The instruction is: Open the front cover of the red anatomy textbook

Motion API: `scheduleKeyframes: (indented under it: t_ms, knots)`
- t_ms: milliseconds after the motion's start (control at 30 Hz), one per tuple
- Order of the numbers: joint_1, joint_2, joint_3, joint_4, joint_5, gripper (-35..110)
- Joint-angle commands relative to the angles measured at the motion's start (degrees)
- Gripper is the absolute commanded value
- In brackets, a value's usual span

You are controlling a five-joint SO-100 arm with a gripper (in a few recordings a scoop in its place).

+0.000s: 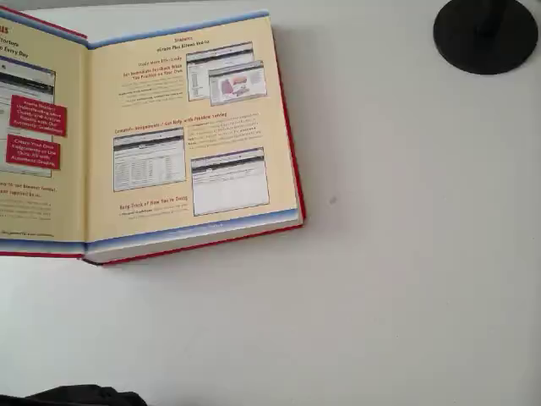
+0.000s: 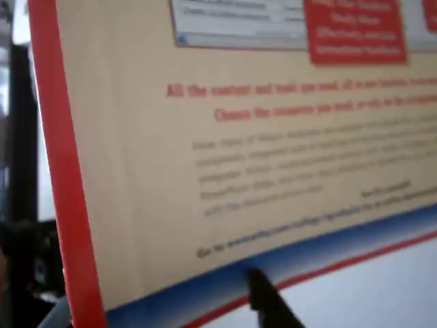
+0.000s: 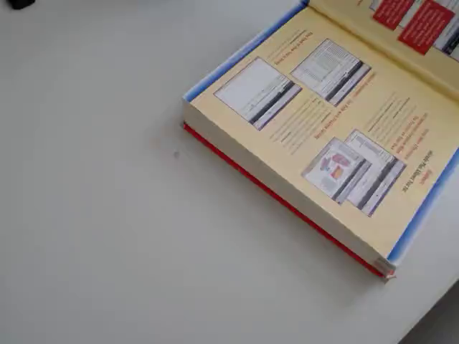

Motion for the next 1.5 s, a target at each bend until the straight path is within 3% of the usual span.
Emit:
scheduleKeyframes:
  t_ms: [0, 133, 367, 433, 833, 1467]
  knots:
    - [-2.4, -8.0, 2.8, 5.3, 0.2, 27]
    - [-2.4, -8.0, 2.6, 4.8, -0.2, 28]
    - [-0.7, -8.3, -1.1, 4.5, 3.3, 55]
    - [-0.1, -8.9, -2.5, 5.4, 2.8, 55]
    - [9.2, -1.2, -4.0, 3.6, 4.0, 42]
    - [44.9, 21.9, -3.3, 7.6, 14.6, 21]
